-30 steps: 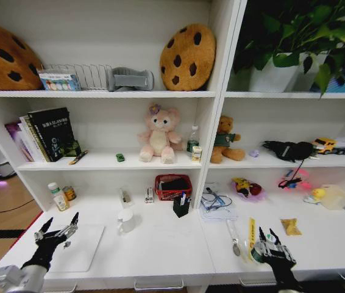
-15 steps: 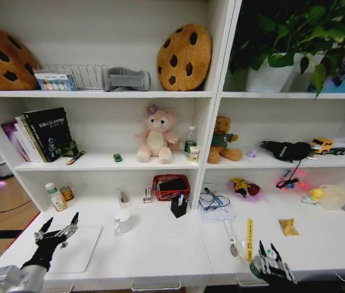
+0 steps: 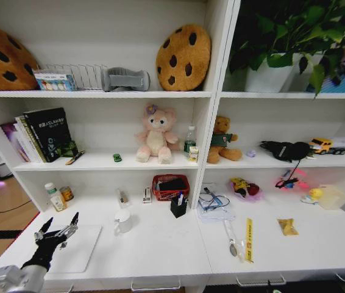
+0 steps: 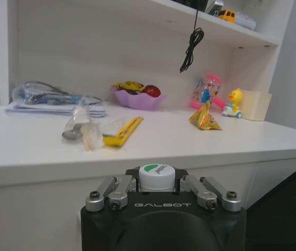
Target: Organize the objects on the table.
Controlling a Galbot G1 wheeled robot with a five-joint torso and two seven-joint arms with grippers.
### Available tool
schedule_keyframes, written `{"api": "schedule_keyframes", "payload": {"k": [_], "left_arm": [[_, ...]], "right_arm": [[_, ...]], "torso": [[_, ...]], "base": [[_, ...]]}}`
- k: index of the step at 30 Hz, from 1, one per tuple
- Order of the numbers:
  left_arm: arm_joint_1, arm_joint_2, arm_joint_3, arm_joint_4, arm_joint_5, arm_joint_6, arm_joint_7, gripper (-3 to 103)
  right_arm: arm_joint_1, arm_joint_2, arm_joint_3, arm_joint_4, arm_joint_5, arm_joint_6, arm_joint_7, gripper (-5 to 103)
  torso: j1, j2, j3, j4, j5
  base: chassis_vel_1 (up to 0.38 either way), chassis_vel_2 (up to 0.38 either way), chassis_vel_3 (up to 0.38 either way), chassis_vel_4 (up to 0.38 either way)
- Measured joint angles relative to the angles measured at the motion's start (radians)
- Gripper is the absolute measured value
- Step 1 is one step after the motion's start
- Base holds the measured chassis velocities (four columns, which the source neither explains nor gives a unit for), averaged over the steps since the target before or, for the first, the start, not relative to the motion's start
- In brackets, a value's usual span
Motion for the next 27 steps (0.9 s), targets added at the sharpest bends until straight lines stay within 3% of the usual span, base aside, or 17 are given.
{"api": "schedule_keyframes", "payload": {"k": [2, 17, 20, 27], "left_arm": [[0.000, 0.000, 0.000, 0.000, 0.000, 0.000, 0.000, 100], [0.000, 0.000, 0.000, 0.000, 0.000, 0.000, 0.000, 100], [0.000, 0.000, 0.000, 0.000, 0.000, 0.000, 0.000, 100], [0.000, 0.000, 0.000, 0.000, 0.000, 0.000, 0.000, 100]], "right_arm": [[0.064, -0.001, -0.028, -0.148, -0.026, 0.051, -0.001, 31], [0.434, -0.035, -0.072, -0.713, -0.023, 0.088, -0.082, 31], [0.649, -0.031, -0.084, -0.943, -0.027, 0.096, -0.160, 31], [0.793, -0.025, -0.097, -1.125, -0.050, 0.097, -0.205, 31]], "torso": [[0.000, 0.000, 0.000, 0.0001, 0.0002], [0.000, 0.000, 0.000, -0.0001, 0.0000], [0.000, 0.000, 0.000, 0.0001, 0.0000], [0.000, 0.000, 0.000, 0.0000, 0.0002]], "base": [[0.000, 0.000, 0.000, 0.000], [0.000, 0.000, 0.000, 0.000], [0.000, 0.000, 0.000, 0.000], [0.000, 0.000, 0.000, 0.000]]}}
